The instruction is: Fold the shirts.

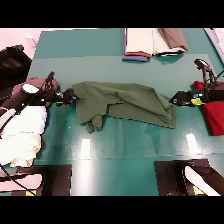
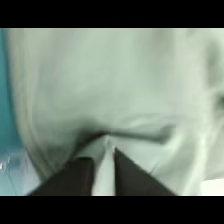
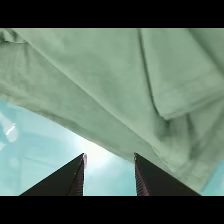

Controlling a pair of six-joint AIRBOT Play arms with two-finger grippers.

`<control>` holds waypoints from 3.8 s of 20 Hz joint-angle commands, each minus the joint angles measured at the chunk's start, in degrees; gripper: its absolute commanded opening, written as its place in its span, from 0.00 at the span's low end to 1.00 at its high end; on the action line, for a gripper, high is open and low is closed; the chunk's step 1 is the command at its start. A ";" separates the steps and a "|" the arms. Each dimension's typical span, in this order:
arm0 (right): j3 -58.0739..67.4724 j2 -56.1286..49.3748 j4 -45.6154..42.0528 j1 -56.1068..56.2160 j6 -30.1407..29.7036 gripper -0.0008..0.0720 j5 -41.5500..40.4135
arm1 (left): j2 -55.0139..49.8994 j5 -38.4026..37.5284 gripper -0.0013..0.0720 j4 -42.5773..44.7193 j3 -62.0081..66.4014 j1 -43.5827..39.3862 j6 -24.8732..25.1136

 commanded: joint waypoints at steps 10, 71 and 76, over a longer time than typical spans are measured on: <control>-16.24 -5.20 1.66 -14.62 -4.92 0.72 -2.73 | 4.28 -5.88 0.05 4.87 7.10 0.09 2.71; 50.60 -45.22 -2.71 -1.62 -0.83 0.04 6.29 | -20.02 -29.77 0.05 19.85 47.39 0.07 -2.97; 38.91 -42.47 -7.85 -1.60 -1.73 0.04 8.33 | -20.02 -29.38 0.05 20.22 38.73 -0.02 -2.89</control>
